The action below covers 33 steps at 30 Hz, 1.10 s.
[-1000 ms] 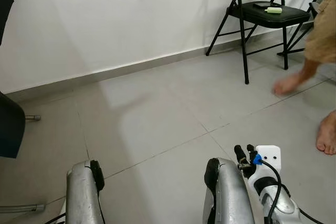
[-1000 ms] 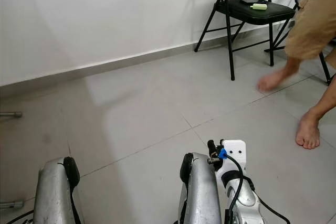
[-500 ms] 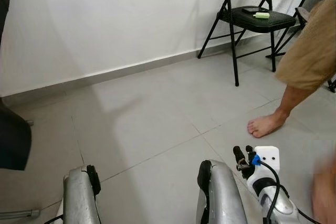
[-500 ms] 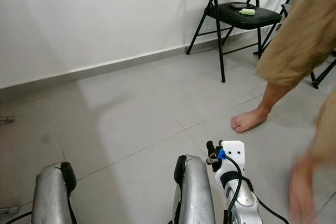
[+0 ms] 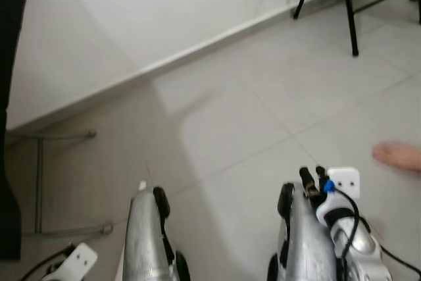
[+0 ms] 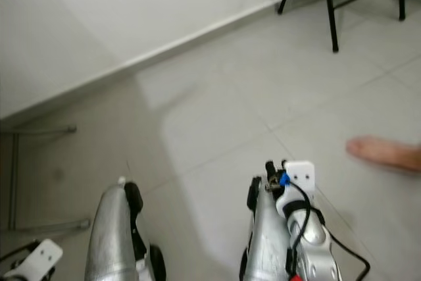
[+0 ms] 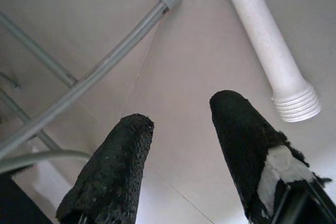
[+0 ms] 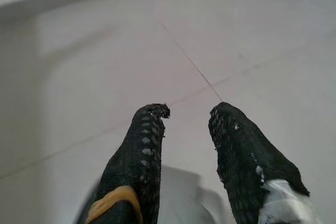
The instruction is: Building children table
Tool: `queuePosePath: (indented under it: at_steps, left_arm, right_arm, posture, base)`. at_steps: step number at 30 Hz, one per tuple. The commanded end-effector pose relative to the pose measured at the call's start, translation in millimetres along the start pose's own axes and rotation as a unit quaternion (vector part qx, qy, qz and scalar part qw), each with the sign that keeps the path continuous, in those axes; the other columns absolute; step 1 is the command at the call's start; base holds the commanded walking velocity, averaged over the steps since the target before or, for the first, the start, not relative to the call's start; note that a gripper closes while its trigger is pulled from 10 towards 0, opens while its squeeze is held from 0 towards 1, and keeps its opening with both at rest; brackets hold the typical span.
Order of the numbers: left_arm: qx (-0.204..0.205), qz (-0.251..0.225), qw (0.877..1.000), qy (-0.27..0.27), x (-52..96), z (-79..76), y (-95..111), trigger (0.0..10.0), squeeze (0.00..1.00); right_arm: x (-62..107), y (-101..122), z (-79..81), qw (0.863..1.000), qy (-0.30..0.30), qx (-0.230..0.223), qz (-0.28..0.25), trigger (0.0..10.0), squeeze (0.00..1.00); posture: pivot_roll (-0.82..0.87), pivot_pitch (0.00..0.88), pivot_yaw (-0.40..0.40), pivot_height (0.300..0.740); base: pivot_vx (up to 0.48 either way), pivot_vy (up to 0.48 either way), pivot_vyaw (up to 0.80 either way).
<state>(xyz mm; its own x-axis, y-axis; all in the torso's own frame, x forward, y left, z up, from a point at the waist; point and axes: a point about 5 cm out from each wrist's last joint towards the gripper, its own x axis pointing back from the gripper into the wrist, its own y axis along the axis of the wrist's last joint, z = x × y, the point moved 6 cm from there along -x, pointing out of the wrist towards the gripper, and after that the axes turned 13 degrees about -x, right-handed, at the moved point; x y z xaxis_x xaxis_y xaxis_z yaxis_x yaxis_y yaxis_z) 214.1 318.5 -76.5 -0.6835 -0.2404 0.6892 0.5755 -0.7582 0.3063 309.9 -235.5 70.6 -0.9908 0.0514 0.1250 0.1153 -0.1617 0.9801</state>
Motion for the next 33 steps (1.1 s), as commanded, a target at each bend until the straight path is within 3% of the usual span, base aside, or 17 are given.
queuePosePath:
  at_steps: [1, 19, 33]
  left_arm:
    - [-0.002, 0.022, 1.0, -0.004, 3.5, -0.6, -16.6, 10.0, 0.0]
    - [0.003, 0.025, 1.0, -0.002, 4.3, -4.0, -20.4, 10.0, 0.0]
    - [0.023, 0.029, 0.999, -0.008, 5.1, -21.0, -18.7, 10.0, 0.0]
  right_arm:
    - [4.1, -14.1, 1.6, 1.0, -0.001, -0.003, 0.024, 10.0, 0.0]
    - [3.3, -13.0, 1.4, 1.0, 0.004, 0.002, 0.025, 10.0, 0.0]
    - [-3.8, -2.1, -0.3, 0.999, 0.023, 0.014, 0.023, 10.0, 0.0]
  posture:
    - [0.15, 0.318, 0.119, 0.49]
    - [0.14, 0.302, 0.096, 0.55]
    - [0.11, 0.289, 0.044, 0.615]
  base:
    - [0.0, 0.0, 0.0]
    - [0.0, 0.0, 0.0]
    - [0.0, 0.0, 0.0]
